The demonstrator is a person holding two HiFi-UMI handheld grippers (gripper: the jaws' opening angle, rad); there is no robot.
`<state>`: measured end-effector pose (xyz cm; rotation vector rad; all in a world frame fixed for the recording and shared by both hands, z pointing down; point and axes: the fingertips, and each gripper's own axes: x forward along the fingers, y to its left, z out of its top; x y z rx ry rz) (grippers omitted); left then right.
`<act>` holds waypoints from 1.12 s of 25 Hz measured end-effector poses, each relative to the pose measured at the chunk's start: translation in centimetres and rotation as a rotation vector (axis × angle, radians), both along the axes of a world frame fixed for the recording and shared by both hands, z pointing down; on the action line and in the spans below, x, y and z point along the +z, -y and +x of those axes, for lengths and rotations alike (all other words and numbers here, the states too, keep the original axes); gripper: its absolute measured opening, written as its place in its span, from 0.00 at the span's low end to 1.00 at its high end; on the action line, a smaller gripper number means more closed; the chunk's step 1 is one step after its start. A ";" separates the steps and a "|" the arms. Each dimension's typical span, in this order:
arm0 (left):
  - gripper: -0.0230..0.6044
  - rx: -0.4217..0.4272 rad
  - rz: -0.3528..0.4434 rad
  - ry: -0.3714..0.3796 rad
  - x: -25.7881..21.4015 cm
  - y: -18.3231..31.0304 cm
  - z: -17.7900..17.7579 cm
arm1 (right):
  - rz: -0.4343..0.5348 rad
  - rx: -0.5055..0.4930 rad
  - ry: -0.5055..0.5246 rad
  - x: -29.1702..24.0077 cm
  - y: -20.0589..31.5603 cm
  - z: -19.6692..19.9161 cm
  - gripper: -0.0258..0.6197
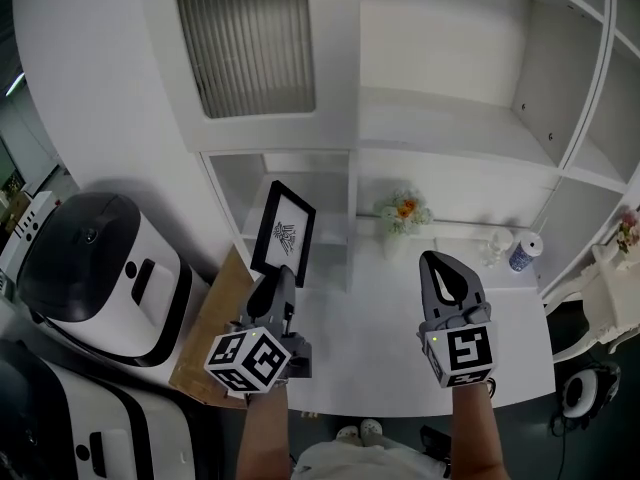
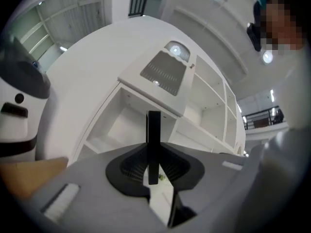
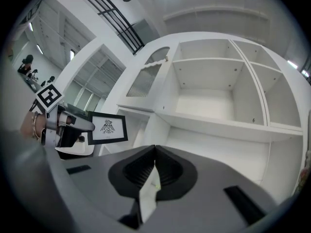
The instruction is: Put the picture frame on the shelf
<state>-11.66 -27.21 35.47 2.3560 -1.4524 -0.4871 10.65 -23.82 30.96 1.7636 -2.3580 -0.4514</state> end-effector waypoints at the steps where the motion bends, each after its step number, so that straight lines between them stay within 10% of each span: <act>1: 0.16 0.002 -0.020 -0.043 0.4 0.3 -0.1 | -0.008 -0.006 0.000 0.2 0.3 0.0 0.05; 16: 0.16 0.044 -0.211 -0.594 5.4 5.0 0.0 | -0.075 -0.097 0.002 2.5 3.7 0.0 0.05; 28: 0.16 0.036 -0.312 -0.743 8.7 9.6 -0.3 | -0.094 -0.124 0.024 3.2 7.0 -0.5 0.05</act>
